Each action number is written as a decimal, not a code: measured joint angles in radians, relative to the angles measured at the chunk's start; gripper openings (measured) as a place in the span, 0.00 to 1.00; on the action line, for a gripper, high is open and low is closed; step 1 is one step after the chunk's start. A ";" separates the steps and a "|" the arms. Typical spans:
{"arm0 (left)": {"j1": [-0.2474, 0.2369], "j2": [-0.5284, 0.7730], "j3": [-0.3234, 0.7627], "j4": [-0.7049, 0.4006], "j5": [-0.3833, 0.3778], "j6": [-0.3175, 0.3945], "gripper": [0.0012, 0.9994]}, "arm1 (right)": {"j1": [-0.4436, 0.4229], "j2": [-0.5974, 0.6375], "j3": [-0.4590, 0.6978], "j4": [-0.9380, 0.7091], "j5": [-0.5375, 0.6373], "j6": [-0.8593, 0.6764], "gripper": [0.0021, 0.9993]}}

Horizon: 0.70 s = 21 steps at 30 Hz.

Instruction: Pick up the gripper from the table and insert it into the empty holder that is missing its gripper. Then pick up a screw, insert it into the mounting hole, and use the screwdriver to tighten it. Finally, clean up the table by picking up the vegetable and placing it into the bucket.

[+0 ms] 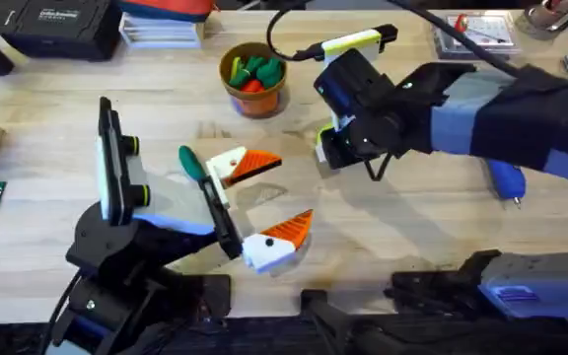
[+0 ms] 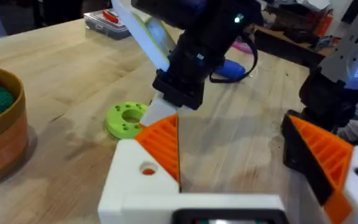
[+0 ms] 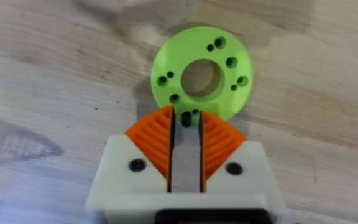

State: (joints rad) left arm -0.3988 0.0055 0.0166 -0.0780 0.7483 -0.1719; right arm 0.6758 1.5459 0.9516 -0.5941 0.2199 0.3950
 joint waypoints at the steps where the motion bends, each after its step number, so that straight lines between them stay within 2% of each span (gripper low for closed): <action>1: 0.000 0.000 0.000 0.000 0.000 0.000 0.99 | 0.002 0.000 0.000 0.000 0.000 0.000 0.23; 4: 0.000 0.000 0.000 0.000 0.000 0.000 0.99 | 0.003 0.000 0.000 0.000 0.001 0.000 0.21; 8: 0.000 0.000 0.000 0.000 0.000 0.000 0.99 | 0.003 0.000 0.000 0.000 0.001 0.000 0.05; 11: 0.000 0.000 0.000 0.000 0.000 0.000 0.99 | 0.003 0.000 0.000 0.000 0.002 -0.001 0.01; 21: 0.000 0.000 0.000 0.000 0.000 0.000 0.99 | 0.003 -0.004 0.019 -0.036 0.004 -0.019 0.00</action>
State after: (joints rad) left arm -0.3988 0.0051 0.0166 -0.0780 0.7483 -0.1719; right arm 0.6785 1.5417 0.9704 -0.6304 0.2237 0.3759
